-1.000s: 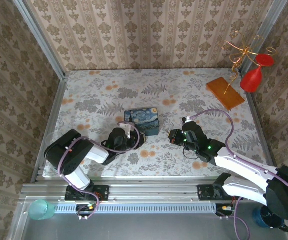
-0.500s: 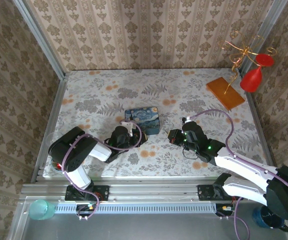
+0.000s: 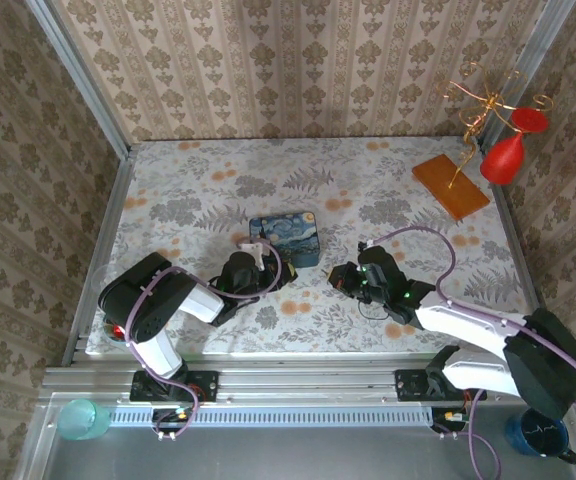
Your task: Unlock the padlock with the key
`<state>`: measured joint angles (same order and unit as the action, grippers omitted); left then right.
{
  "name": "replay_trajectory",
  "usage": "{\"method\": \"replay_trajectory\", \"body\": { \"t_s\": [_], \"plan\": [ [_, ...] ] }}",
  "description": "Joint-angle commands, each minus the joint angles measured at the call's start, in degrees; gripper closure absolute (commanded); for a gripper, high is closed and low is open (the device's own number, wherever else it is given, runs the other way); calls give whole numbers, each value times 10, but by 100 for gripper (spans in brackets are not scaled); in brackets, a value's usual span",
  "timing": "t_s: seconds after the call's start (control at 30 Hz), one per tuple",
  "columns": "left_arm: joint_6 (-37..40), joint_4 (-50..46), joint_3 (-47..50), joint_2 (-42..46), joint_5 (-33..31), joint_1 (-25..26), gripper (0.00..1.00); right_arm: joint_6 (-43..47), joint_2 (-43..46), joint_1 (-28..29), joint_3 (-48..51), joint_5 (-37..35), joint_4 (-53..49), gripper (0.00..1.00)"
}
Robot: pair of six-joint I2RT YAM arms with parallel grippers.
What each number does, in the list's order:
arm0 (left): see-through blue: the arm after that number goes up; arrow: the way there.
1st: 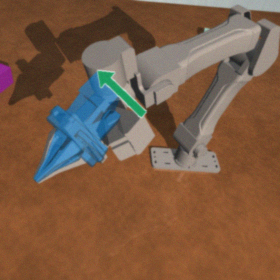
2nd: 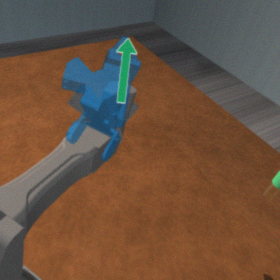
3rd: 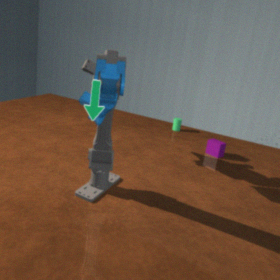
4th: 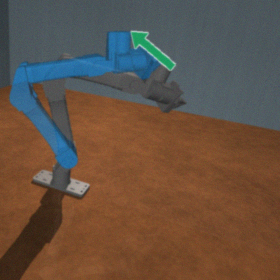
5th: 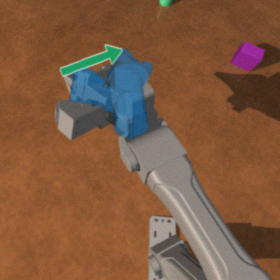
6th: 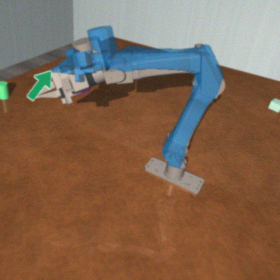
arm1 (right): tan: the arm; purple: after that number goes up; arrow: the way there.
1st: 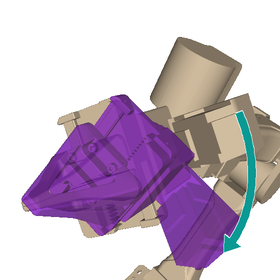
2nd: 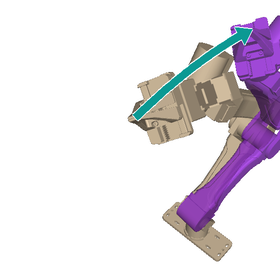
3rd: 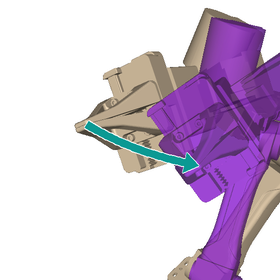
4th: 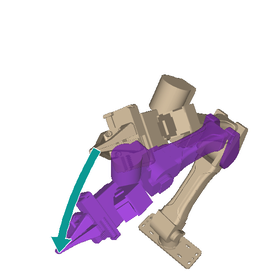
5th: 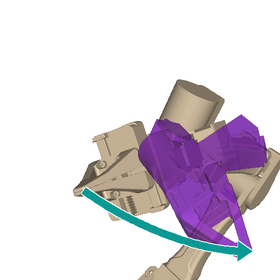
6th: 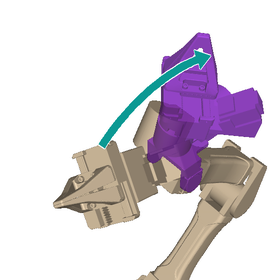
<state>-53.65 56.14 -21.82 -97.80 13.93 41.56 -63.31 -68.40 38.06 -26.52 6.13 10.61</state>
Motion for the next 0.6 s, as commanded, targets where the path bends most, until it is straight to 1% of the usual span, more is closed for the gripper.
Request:
{"method": "replay_trajectory", "body": {
  "t_s": [0.0, 0.1, 0.23, 0.37, 0.57],
  "plan": [
    [-71, 68, -1, -6, 7, -8, 97, 1, -28, -22, -2, 72, 68, 100],
    [-116, 95, -2, -17, 23, -19, 99, 25, -51, -45, -11, 106, 68, 100],
    [-164, 123, -6, -26, 35, -25, 100, 22, -83, -48, 2, 122, 123, 100],
    [-179, 127, -9, -18, 39, -25, 100, 10, -110, -48, 18, 127, 188, 100],
    [-195, 121, -12, -14, 45, -25, 100, 4, -140, -48, 12, 119, 220, 100]
  ]
}}
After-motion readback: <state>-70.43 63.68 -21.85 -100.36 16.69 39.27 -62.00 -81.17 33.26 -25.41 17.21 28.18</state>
